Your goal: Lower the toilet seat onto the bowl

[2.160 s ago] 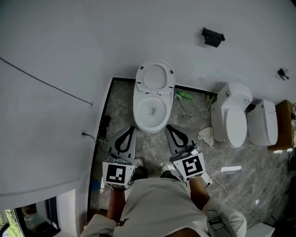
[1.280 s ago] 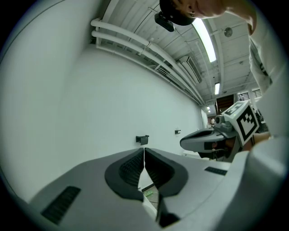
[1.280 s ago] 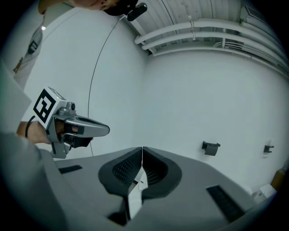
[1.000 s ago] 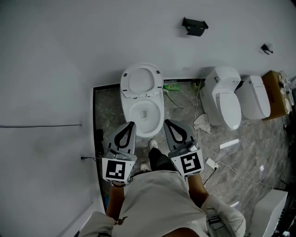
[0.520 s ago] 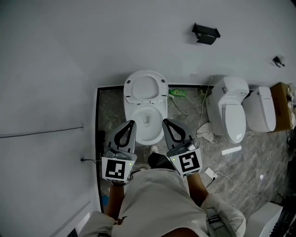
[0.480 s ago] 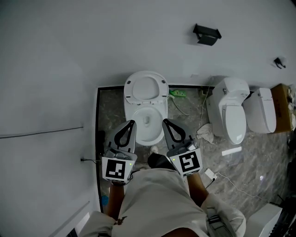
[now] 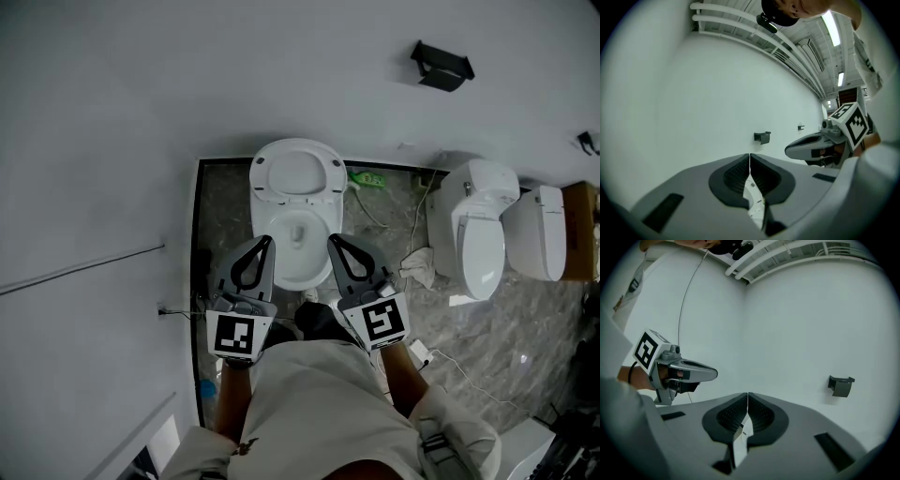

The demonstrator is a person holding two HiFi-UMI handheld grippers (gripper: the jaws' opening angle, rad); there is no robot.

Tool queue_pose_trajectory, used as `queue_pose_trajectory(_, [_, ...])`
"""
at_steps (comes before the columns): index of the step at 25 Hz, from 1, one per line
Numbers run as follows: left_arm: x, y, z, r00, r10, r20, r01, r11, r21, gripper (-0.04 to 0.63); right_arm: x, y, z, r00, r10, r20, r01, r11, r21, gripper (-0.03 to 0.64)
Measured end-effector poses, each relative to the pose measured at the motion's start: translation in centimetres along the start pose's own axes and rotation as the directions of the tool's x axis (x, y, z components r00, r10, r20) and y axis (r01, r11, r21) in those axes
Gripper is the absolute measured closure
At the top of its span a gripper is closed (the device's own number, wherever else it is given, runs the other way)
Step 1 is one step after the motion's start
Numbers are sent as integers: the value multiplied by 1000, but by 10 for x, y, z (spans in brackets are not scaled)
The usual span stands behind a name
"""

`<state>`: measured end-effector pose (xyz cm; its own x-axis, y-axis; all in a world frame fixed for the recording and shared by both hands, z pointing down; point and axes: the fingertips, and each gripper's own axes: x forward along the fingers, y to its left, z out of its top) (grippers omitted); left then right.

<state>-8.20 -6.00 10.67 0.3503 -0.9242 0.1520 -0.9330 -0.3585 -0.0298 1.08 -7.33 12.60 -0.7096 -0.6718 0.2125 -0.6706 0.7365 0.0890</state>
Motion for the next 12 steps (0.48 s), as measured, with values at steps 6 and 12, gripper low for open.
queue_pose_trajectory(6, [28,9,-24,999,-29,-37,29,999,-20,571,23,-15,-13,1000,-11,6,11,999,34,595])
queue_pose_trajectory(12, [57,26,-47,996,-76,-53,77,997,0,571,48,-34,-30,997,-72,25,70,997,44,594])
